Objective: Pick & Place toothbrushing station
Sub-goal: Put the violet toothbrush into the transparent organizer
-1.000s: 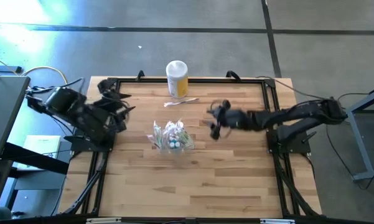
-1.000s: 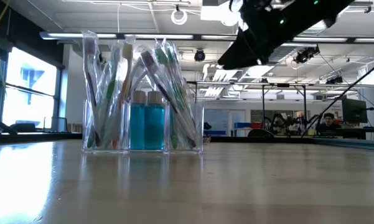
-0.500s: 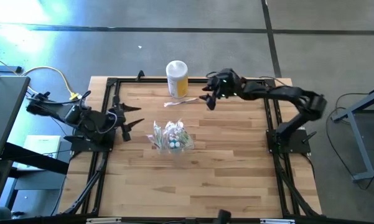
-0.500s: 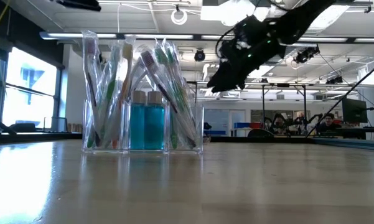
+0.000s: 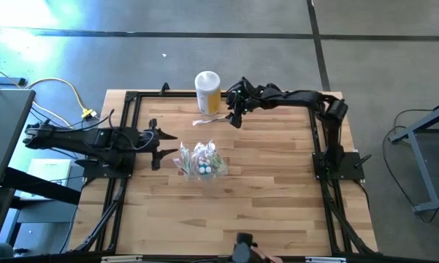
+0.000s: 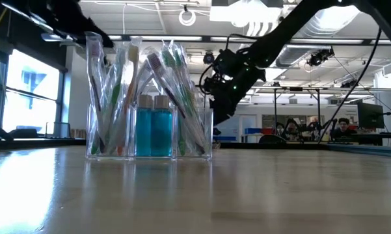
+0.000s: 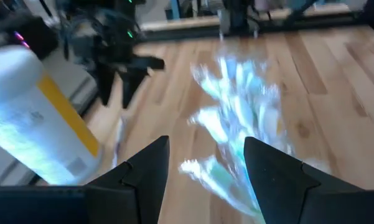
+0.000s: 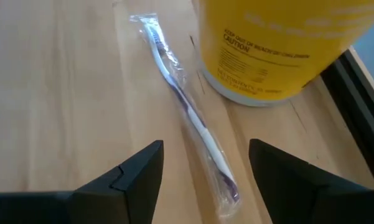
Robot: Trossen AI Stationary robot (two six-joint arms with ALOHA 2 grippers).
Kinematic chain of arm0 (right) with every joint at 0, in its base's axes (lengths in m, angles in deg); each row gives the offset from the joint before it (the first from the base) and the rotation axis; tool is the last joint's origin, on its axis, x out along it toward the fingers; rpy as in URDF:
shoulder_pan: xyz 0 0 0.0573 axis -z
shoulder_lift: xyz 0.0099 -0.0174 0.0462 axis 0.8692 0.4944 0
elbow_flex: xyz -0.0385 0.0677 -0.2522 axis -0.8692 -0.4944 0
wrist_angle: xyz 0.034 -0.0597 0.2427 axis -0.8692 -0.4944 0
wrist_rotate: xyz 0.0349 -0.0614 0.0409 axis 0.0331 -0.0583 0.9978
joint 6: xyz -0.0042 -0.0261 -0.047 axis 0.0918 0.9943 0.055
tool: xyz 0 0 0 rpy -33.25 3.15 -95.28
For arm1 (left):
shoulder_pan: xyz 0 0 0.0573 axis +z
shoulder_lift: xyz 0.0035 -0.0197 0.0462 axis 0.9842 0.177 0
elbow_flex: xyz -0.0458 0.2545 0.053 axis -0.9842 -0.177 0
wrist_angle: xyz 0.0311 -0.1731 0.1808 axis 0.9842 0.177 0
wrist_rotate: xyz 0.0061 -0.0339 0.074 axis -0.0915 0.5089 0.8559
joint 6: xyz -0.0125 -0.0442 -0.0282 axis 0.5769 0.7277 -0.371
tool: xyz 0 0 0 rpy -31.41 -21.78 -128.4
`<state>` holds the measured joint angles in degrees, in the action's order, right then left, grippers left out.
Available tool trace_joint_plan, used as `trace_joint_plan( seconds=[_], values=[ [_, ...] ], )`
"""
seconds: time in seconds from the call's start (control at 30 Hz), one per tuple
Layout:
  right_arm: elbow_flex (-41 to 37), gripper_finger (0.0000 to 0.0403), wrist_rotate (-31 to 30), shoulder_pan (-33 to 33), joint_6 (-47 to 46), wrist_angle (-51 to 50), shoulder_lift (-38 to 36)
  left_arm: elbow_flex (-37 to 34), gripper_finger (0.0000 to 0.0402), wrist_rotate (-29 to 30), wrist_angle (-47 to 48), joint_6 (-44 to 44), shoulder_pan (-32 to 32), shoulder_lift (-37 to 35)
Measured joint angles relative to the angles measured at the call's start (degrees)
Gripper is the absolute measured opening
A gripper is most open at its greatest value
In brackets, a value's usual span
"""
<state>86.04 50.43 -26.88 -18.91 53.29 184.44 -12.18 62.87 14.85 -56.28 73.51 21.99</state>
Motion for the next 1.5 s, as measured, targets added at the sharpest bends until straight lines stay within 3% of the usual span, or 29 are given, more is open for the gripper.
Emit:
trace_joint_plan(
  seconds=[0.2, 0.57, 1.17, 1.3, 1.5],
  values=[
    [2.4, 0.0229, -0.6, 0.0, 1.3, -2.0, 3.3, -3.3, 0.0200, -6.0, 0.2, 0.8, 4.2, -0.6],
    [2.6, 0.0229, -2.3, 0.0, 1.0, -5.0, 4.2, -5.3, 0.0200, -10.9, -5.0, 0.8, 8.7, -0.6],
    [4.0, 0.0225, -7.0, 0.3, 0.0, -5.5, 8.0, -5.3, 0.0200, -12.0, -5.3, 0.4, 8.5, -0.5],
    [4.0, 0.0186, -7.1, 0.4, 2.0, -6.5, 8.0, -5.3, 0.0200, -12.0, -5.1, 0.4, 8.5, -0.5],
    [4.0, 0.0058, -8.1, 0.3, 5.0, -7.2, 8.0, -5.3, 0.0200, -12.0, -3.5, 1.0, 8.5, -0.4]
  ],
)
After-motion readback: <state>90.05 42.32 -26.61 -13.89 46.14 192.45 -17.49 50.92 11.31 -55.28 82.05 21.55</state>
